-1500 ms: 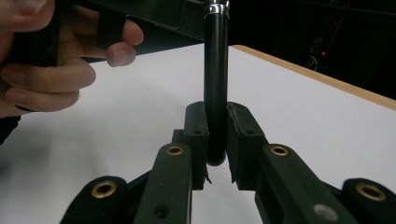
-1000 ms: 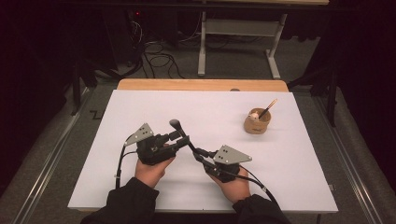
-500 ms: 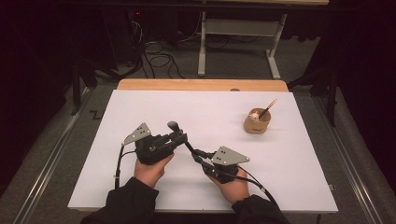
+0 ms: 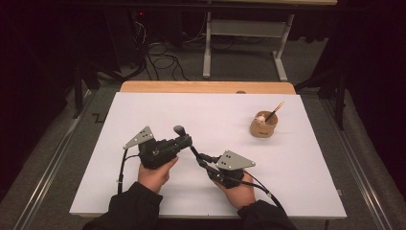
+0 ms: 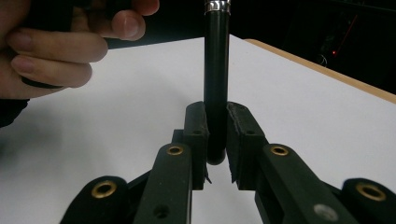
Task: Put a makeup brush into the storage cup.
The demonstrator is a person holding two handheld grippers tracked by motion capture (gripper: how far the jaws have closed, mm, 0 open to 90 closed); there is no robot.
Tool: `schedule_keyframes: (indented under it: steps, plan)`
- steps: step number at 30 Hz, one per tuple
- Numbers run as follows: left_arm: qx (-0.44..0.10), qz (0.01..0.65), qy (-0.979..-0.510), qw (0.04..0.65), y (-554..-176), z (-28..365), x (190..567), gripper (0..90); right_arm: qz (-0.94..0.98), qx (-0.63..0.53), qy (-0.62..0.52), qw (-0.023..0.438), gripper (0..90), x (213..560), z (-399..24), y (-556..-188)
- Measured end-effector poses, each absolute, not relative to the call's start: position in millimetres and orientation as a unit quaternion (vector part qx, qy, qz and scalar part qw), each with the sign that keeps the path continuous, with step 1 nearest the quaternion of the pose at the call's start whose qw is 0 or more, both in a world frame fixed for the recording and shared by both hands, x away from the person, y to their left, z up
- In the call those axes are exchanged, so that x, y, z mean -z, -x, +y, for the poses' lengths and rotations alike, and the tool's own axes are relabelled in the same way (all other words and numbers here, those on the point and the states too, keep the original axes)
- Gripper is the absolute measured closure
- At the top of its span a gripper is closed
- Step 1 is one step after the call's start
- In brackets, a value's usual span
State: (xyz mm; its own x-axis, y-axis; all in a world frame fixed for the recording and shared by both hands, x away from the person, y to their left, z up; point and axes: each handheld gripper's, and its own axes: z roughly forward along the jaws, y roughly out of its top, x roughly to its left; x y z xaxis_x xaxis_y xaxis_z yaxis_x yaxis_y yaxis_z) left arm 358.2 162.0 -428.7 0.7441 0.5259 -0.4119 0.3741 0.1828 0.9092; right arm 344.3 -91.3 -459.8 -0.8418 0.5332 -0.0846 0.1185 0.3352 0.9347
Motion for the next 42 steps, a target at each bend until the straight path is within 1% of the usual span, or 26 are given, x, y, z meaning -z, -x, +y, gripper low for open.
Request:
schedule_keyframes:
  steps: [15,25,29,42]
  plan:
    - [-0.058,0.346,-0.641,0.682,-357,161,428,77.9,0.795,-0.540,-0.207,0.184,79.1,460,-91,-345]
    - [-0.068,0.344,-0.645,0.679,-356,161,427,78.0,0.793,-0.543,-0.213,0.176,64.7,460,-92,-346]
    - [-0.077,0.339,-0.656,0.670,-355,161,426,77.9,0.793,-0.544,-0.217,0.169,59.5,460,-92,-346]
    - [-0.117,0.324,-0.695,0.631,-349,151,421,77.9,0.784,-0.554,-0.231,0.155,48.3,457,-93,-346]
